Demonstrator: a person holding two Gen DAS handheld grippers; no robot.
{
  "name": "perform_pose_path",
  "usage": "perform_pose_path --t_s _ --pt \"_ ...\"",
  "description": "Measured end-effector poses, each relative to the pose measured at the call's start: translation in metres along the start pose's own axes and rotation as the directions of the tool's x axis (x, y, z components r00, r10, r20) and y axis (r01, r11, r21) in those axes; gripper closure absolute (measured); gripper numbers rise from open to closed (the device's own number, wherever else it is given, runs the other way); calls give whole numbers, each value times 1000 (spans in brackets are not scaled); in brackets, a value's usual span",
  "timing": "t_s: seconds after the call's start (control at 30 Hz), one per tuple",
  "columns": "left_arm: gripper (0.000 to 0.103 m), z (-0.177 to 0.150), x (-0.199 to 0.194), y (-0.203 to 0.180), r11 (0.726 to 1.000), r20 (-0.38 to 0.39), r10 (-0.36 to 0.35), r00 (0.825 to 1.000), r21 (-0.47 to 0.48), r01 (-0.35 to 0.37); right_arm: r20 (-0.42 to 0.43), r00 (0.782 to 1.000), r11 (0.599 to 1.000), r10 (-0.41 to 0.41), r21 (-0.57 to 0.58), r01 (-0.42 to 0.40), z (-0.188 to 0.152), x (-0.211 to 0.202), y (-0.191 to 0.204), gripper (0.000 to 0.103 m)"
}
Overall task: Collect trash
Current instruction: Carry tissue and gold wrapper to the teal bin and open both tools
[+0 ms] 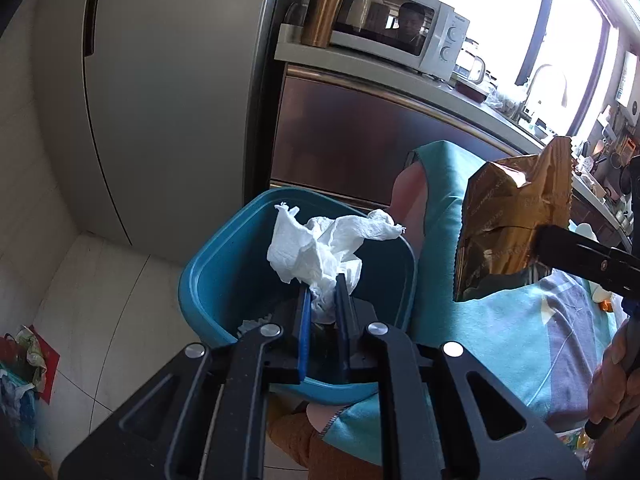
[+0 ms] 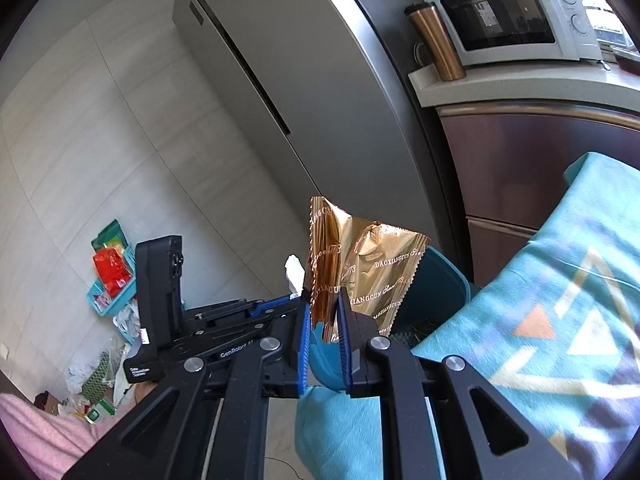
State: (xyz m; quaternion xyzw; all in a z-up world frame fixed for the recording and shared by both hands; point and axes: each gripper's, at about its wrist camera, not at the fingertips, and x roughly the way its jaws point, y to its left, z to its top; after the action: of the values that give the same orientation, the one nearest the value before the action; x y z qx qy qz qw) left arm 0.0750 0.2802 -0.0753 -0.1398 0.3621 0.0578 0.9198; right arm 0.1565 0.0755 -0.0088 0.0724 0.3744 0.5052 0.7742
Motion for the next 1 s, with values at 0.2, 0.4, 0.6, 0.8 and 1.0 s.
perform_pose_path --t_s 0.2,0.4,0.6,0.8,1.0 --pt "90 -4 23 8 1000 -47 22 999 -20 -23 -96 995 999 -40 25 42 1 37 -9 91" --pt "89 -7 44 7 999 -93 23 995 -23 -25 -179 980 994 -84 60 96 -1 62 -19 87" --pt "79 -7 60 2 999 -105 27 994 -26 -30 -213 969 987 -124 77 143 -4 76 -27 73" --pt "75 -8 68 1 999 -110 26 994 -31 -30 -207 970 986 -124 88 145 -6 75 -32 73" --pt "73 -11 54 -6 1000 -75 16 997 -25 -18 -184 977 987 -111 98 131 -12 60 -35 73"
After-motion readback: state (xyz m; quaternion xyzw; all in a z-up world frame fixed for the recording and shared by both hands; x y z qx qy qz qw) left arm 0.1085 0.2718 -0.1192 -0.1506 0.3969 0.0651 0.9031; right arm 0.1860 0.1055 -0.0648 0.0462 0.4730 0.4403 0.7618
